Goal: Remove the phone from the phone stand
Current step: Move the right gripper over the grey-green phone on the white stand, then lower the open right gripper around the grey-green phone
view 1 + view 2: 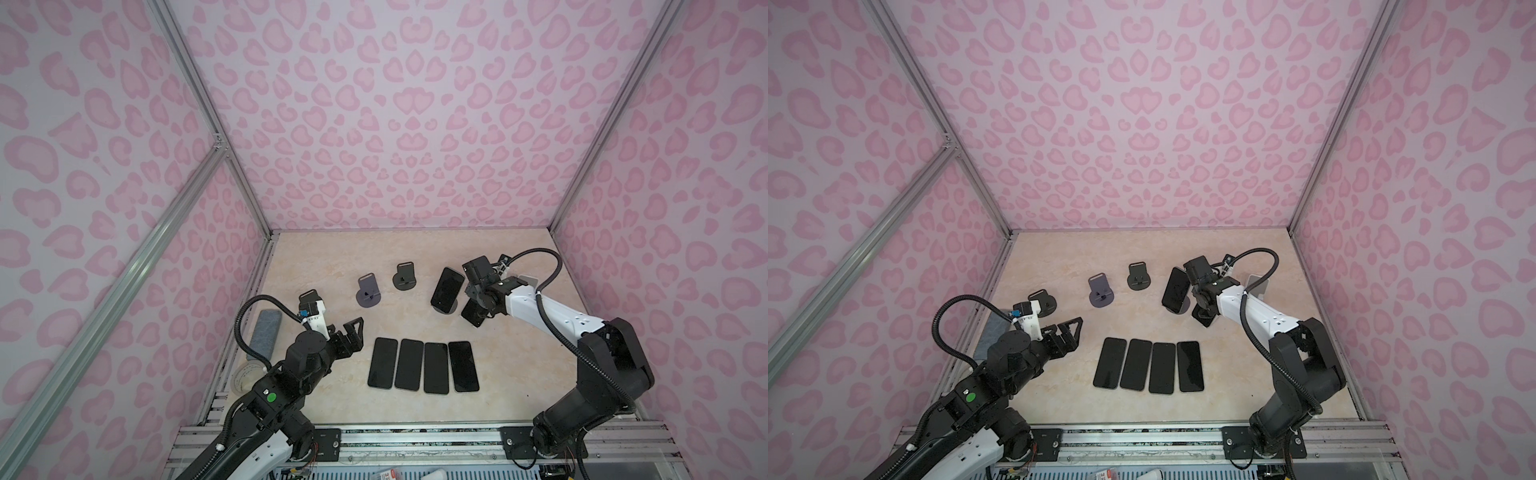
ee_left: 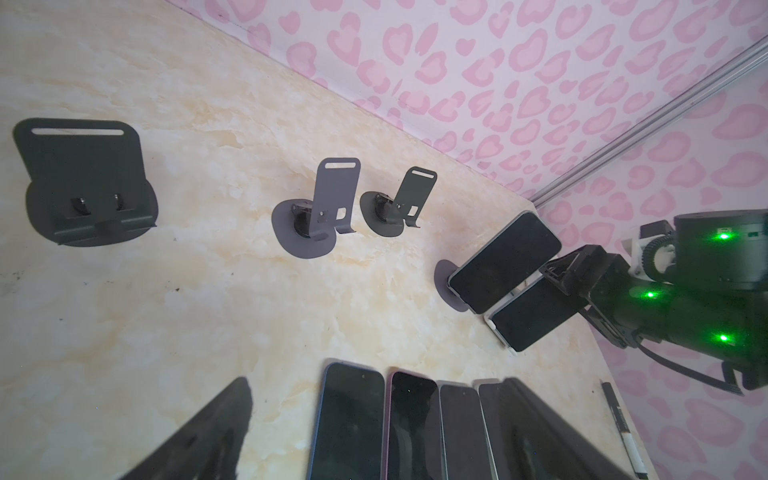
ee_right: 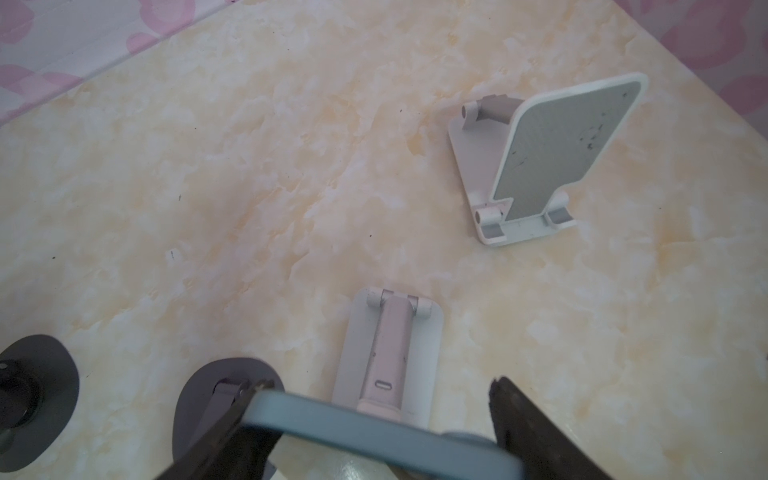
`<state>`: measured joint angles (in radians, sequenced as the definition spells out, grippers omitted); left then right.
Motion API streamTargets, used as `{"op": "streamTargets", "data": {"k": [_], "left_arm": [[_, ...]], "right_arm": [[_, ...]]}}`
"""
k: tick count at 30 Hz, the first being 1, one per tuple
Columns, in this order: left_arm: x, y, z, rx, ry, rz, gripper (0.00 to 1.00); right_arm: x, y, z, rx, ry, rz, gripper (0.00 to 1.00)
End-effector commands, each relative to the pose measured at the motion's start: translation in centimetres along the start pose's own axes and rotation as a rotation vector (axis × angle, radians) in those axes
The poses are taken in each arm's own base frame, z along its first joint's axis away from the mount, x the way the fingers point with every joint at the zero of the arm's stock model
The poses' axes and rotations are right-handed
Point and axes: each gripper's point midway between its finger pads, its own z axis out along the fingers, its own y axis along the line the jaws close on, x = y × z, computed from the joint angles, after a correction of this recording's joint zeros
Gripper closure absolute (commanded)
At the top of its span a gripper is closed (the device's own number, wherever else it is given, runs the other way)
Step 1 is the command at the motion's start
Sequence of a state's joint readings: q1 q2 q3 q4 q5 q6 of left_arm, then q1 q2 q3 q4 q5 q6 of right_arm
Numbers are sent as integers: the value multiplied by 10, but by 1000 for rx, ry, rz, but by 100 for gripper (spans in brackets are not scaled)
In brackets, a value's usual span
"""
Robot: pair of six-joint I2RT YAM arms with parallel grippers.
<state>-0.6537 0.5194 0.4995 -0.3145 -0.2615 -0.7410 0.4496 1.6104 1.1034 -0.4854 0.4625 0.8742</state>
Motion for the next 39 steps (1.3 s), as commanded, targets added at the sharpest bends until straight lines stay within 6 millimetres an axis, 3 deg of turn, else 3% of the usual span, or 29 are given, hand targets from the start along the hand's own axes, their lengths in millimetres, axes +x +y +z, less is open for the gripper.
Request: {"op": "streamTargets", "data": {"k": [1, 27, 39], "left_arm": [[-2, 5, -1, -23, -12, 3, 5], [-1, 4, 3, -25, -6, 5, 5], [-1, 0, 6, -19, 6, 10, 5]], "right_arm": [[0, 0, 1, 6, -1, -36, 19], [-10, 9, -24, -130, -65, -83, 33], [-1, 21, -24, -189, -19, -201, 36]]}}
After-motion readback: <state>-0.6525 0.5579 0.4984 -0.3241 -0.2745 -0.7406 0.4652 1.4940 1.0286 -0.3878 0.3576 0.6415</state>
